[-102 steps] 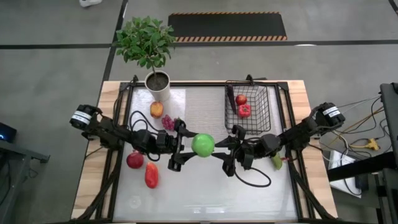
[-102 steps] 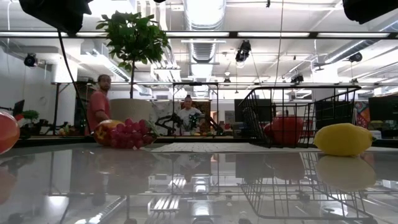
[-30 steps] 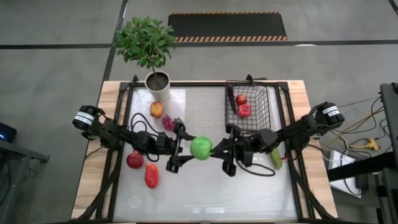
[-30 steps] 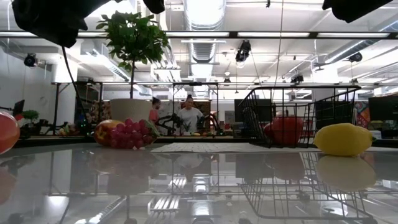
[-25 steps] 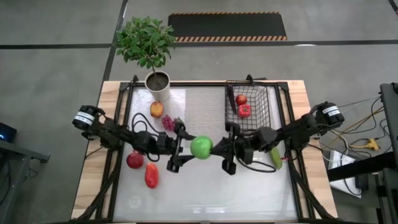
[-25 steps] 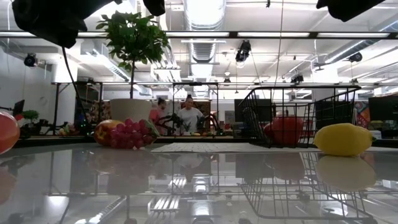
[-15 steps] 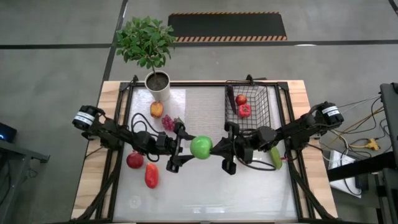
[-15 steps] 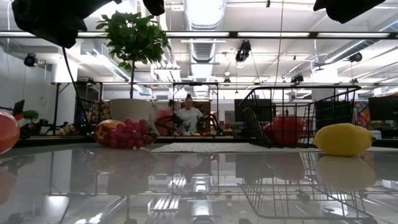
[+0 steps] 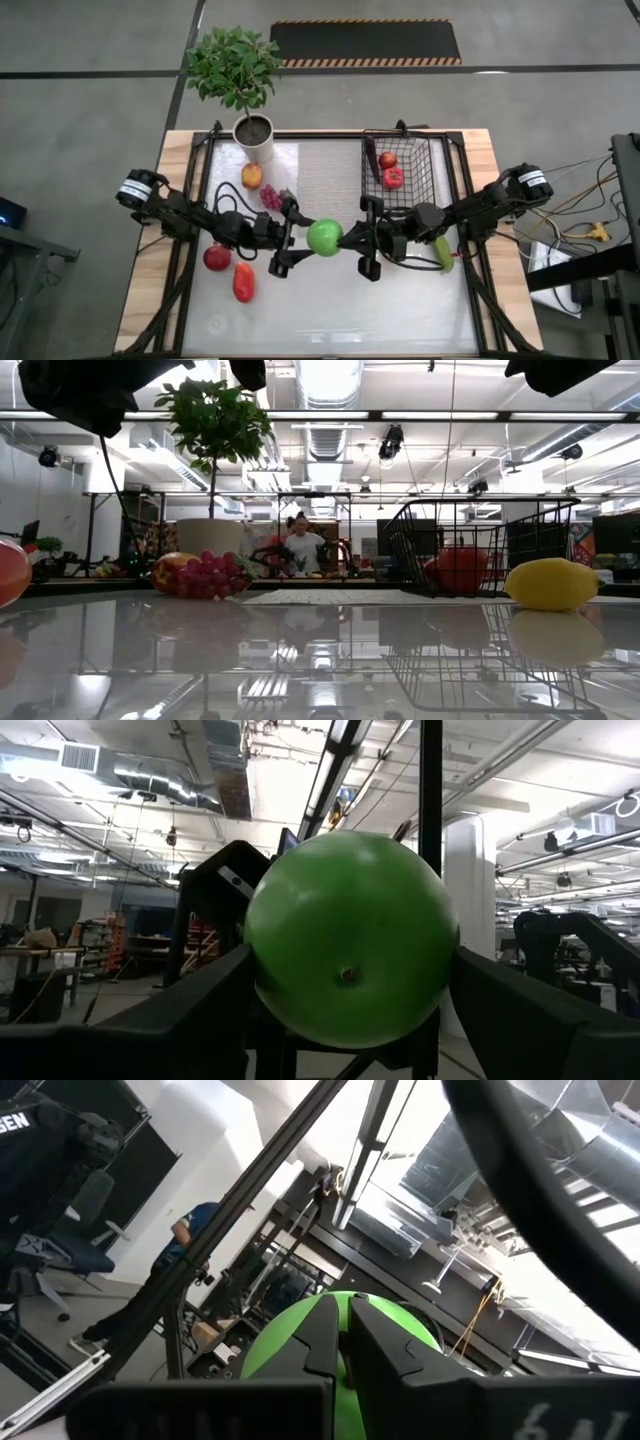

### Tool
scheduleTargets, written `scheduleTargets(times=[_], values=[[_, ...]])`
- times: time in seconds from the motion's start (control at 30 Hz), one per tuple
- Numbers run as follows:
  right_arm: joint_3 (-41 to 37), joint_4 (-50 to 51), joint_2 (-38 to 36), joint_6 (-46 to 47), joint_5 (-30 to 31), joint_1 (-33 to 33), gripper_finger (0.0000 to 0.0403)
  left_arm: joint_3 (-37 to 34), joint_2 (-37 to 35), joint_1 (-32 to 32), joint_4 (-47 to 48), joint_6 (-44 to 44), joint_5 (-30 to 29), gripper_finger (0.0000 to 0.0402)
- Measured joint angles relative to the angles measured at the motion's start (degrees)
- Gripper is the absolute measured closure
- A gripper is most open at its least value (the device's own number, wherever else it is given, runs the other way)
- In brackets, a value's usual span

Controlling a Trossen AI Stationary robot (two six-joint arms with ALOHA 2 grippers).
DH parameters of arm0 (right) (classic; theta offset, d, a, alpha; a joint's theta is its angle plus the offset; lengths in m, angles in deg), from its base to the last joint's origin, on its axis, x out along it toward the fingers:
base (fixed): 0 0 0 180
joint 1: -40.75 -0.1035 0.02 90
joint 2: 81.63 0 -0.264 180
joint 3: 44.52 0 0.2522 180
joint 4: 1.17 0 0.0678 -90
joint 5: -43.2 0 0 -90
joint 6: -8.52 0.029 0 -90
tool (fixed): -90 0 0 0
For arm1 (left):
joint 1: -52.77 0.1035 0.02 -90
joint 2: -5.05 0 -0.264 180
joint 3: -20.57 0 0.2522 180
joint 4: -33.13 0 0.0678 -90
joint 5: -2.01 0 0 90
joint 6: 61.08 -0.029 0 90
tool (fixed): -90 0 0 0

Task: Build produce basket
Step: Put the green apple into the wire basket

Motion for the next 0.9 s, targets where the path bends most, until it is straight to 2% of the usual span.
scheduleTargets(times=[0.6, 0.9], values=[[-0.04, 2.16, -0.02, 1.84, 0.33, 0.02, 0.0394, -0.32, -0.05, -0.02, 3.44, -0.67, -1.5, 0.0109], [-0.11, 6.46, -0.8, 4.1, 2.23, 0.09, 0.0394, -4.56, -1.78, -0.02, 3.57, -0.54, -2.93, 0.0109]])
